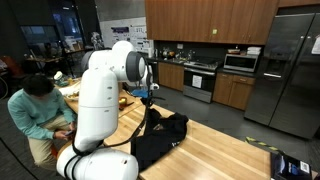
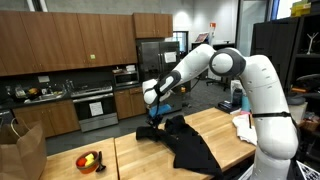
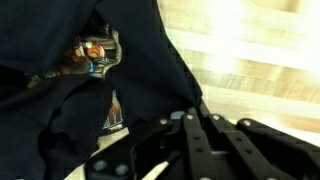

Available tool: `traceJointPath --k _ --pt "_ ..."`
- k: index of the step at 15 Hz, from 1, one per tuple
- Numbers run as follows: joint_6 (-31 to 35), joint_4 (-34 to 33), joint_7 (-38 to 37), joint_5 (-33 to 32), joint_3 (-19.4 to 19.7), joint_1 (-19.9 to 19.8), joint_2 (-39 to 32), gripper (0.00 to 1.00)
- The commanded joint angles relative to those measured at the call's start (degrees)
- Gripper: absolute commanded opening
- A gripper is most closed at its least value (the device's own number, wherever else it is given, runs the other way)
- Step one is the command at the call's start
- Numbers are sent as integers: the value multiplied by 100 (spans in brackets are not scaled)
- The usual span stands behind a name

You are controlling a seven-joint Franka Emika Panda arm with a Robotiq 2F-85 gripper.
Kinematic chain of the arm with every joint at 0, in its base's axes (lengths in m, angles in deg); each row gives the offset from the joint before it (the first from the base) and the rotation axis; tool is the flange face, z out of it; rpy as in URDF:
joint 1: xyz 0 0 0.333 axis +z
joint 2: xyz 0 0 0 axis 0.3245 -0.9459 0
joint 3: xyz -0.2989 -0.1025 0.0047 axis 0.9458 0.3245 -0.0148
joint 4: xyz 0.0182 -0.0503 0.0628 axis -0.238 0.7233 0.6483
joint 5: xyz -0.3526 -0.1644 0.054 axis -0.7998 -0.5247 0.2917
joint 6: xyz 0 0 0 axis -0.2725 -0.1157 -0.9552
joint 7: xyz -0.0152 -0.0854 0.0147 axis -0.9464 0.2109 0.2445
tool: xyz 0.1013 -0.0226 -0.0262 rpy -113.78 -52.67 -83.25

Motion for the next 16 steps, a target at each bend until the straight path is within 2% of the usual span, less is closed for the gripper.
traceJointPath --k 1,2,3,6,9,10,12,16 --pt "-28 14 -226 -219 79 105 172 31" --pt "-80 134 -338 -276 142 80 344 35" --pt "-2 -29 -159 -147 29 66 36 16" --pt "-12 -15 -239 -204 82 43 141 34" --pt "-13 0 -242 -208 102 37 173 35" --pt "-13 5 -245 -208 100 42 173 60" --pt "-64 -69 -377 -372 131 106 146 65" --pt "-197 381 -1261 -823 249 275 431 89"
